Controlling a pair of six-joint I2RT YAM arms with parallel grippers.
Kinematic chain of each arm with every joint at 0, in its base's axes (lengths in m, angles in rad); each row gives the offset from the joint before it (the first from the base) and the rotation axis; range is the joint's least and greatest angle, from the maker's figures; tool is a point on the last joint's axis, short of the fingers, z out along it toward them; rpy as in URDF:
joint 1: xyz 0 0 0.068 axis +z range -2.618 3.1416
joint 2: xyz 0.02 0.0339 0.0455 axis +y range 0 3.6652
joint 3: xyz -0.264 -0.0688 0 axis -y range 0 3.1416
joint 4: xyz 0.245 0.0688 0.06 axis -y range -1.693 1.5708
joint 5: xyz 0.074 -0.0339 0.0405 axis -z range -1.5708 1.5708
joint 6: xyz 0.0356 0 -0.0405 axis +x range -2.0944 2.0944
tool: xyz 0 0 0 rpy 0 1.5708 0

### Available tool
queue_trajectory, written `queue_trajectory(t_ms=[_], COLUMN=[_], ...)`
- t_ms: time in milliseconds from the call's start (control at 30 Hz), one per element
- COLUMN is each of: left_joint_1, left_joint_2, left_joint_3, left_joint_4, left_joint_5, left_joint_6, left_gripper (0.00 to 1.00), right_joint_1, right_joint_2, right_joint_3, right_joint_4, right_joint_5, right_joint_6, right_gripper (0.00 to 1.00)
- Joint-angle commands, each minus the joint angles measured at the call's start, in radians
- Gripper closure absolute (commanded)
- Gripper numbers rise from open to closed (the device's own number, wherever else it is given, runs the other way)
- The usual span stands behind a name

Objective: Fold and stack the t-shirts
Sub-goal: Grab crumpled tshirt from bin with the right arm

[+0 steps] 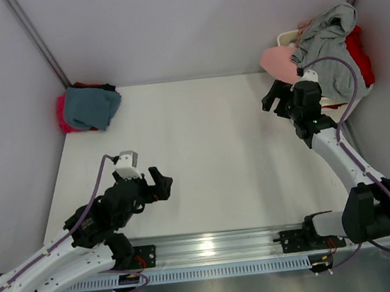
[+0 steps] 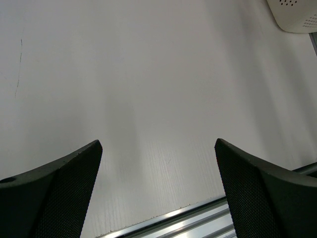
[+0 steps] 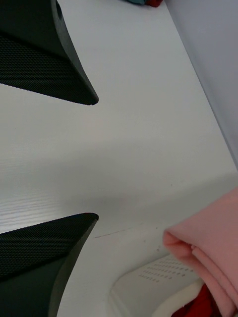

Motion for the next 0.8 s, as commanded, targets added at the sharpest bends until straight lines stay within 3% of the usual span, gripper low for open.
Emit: queue_trajectory(t_ms=[0,767], left_joint_1=[-0.004,-0.004], left_joint_2=[-0.001,0.002], left_joint_3=[-0.006,-0.025], left_joint_4=[0.033,0.070], left_joint_5=[-0.005,-0.013], left_joint_6=[0.000,0.007], left_gripper=[0.01,0.01], right_joint_1=[-0.021,-0.110], right_joint_2=[0.004,0.194], right_joint_3=[0.036,0.338], right_joint_4=[0.017,-0.063], right_joint_5=[0.023,0.031], right_joint_6=[-0.012,-0.056], right_gripper=[0.06,0.07])
